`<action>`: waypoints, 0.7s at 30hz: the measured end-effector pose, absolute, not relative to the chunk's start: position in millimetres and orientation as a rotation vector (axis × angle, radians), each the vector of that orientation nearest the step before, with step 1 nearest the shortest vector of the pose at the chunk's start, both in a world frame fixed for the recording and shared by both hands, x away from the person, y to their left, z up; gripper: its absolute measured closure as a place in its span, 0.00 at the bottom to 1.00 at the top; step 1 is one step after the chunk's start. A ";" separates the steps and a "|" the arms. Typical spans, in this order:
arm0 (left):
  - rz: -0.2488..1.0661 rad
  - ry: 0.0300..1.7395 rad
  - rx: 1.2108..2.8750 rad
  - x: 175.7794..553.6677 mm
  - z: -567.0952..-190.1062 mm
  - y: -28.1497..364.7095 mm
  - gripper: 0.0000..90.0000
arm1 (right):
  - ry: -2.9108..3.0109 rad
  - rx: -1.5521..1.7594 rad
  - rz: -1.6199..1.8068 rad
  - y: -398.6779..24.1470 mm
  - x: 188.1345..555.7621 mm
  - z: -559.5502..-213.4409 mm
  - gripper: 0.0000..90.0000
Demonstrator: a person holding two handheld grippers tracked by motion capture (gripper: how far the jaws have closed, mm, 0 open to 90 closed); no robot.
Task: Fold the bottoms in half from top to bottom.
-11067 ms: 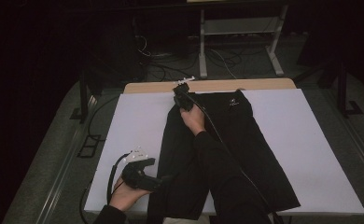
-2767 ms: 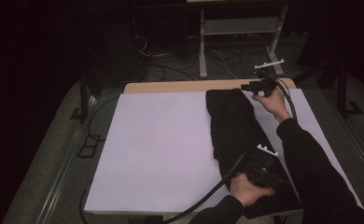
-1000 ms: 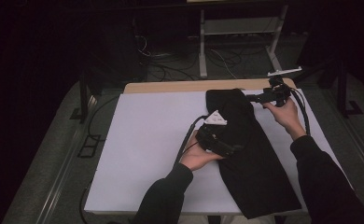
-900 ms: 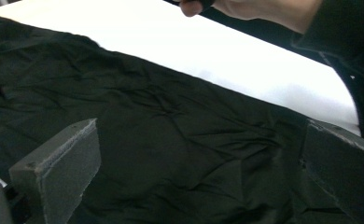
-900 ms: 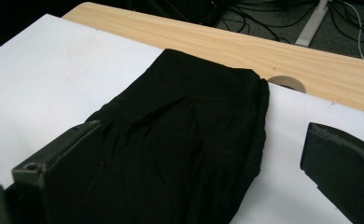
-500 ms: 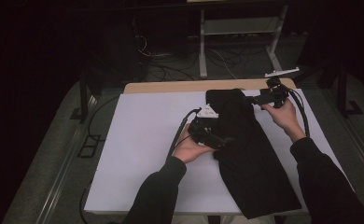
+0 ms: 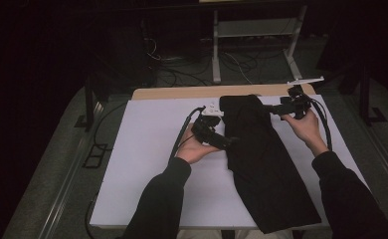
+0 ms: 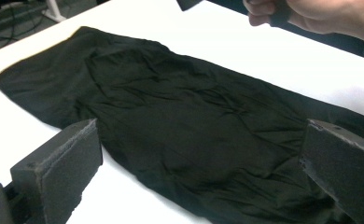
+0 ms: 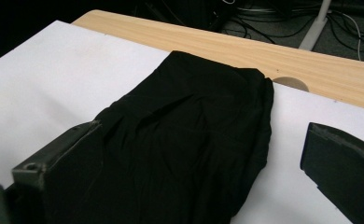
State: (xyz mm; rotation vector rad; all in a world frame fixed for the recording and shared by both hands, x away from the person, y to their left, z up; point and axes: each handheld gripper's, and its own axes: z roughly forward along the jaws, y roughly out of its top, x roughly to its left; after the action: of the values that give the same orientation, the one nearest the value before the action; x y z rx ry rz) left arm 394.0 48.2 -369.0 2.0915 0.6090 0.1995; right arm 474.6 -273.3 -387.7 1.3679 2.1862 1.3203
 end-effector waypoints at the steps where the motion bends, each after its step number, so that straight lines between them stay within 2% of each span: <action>1: 0.200 0.611 2.092 395.6 -367.9 49.5 0.00 | 2.180 1.374 1.322 -274.4 473.9 -388.4 0.00; 21: 0.208 0.637 2.078 441.0 -350.3 67.0 0.00 | 2.171 1.393 1.329 -281.6 468.2 -388.3 0.00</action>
State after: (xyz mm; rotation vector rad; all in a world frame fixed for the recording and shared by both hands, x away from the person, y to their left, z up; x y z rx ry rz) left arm 441.0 67.0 -350.3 2.0780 0.6374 0.2078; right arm 468.2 -281.6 -388.3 1.3925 2.1710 1.3294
